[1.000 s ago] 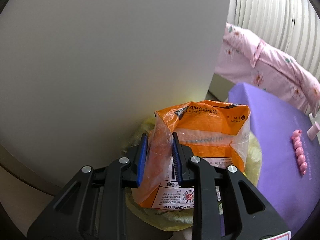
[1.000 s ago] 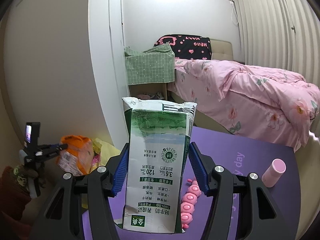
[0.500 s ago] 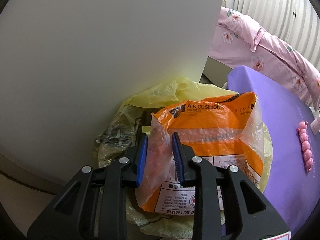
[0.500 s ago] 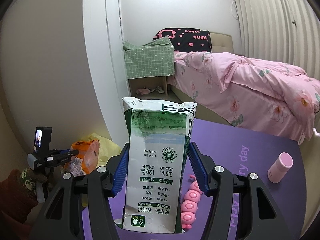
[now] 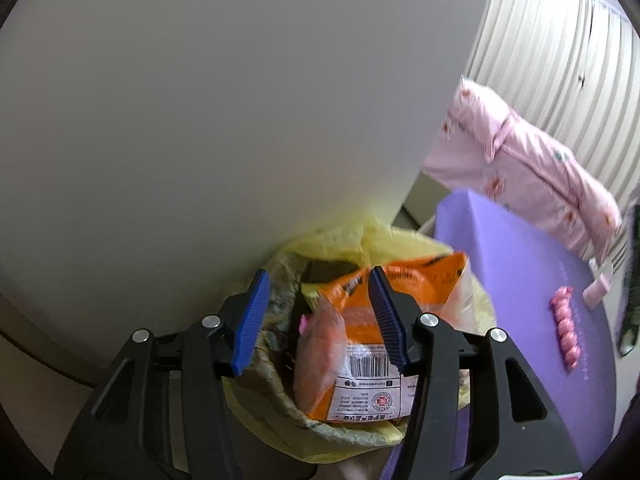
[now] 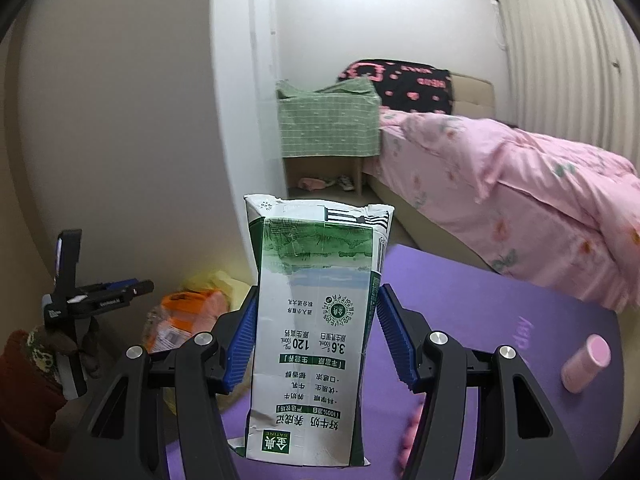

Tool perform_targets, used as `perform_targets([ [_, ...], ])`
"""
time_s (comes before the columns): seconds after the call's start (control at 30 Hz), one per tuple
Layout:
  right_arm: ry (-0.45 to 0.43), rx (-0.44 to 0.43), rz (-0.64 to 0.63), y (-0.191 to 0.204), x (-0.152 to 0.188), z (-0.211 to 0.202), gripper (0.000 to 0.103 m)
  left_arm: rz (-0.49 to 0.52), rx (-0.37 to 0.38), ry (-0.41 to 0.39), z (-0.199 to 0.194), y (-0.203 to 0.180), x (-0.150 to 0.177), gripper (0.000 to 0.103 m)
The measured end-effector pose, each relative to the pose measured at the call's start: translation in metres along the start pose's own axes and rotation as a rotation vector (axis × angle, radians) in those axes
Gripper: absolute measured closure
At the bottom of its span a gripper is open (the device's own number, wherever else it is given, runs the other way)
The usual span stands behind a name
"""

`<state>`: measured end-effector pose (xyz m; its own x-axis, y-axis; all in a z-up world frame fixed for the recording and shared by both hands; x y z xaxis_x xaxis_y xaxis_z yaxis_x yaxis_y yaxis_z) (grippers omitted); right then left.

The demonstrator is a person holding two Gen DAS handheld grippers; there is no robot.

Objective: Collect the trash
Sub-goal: 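Lower the milk carton into the yellow bag and open the right tool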

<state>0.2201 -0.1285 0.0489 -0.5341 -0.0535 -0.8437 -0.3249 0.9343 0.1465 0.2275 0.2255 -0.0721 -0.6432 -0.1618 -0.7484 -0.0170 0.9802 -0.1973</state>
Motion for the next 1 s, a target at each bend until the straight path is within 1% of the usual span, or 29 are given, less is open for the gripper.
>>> perform_targets([
  [0.13, 0.009, -0.058, -0.042, 0.03, -0.009, 0.028, 0.048, -0.046, -0.006, -0.073, -0.032, 0.017, -0.007, 0.051],
  [0.27, 0.034, -0.157, -0.044, 0.065, -0.011, 0.066, 0.048, -0.087, -0.015, -0.124, -0.055, 0.033, -0.005, 0.05],
  [0.37, 0.049, -0.254, -0.067, 0.098, -0.01, 0.094, 0.048, -0.117, -0.02, -0.14, -0.065, 0.044, 0.0, 0.05],
  [0.43, 0.059, -0.306, -0.098, 0.122, -0.007, 0.113, 0.048, -0.135, -0.019, -0.145, -0.068, 0.05, 0.001, 0.05],
  [0.5, 0.078, -0.339, -0.126, 0.142, -0.002, 0.132, 0.048, -0.151, -0.015, -0.149, -0.07, 0.054, 0.002, 0.05],
  [0.57, 0.11, -0.34, -0.168, 0.157, 0.008, 0.153, 0.048, -0.159, -0.012, -0.152, -0.07, 0.057, 0.004, 0.05],
  [0.63, 0.137, -0.31, -0.206, 0.164, 0.019, 0.171, 0.048, -0.166, -0.011, -0.155, -0.071, 0.06, 0.005, 0.05],
  [0.7, 0.191, -0.271, -0.227, 0.165, 0.031, 0.193, 0.048, -0.175, -0.008, -0.154, -0.071, 0.064, 0.008, 0.05],
  [0.83, 0.248, -0.232, -0.229, 0.16, 0.043, 0.215, 0.048, -0.188, -0.001, -0.147, -0.068, 0.07, 0.01, 0.05],
  [0.93, 0.29, -0.213, -0.256, 0.163, 0.053, 0.228, 0.048, -0.187, 0.007, -0.139, -0.064, 0.069, 0.009, 0.05],
  [1.0, 0.352, -0.199, -0.288, 0.169, 0.063, 0.242, 0.048, -0.181, 0.01, -0.136, -0.063, 0.068, 0.01, 0.05],
])
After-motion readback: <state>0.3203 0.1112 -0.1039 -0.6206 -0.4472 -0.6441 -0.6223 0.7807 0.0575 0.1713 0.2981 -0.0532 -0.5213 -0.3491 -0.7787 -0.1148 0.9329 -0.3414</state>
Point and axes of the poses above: each gripper's, at about its wrist camera, not at the fingertips, and z roughly the way its jaws point, y to its left, x to its underside, the point moved 2 cm from there along z, roughly the way its jaws point, and after that the axes turned 2 degrees about z, right-handed, at the moved point
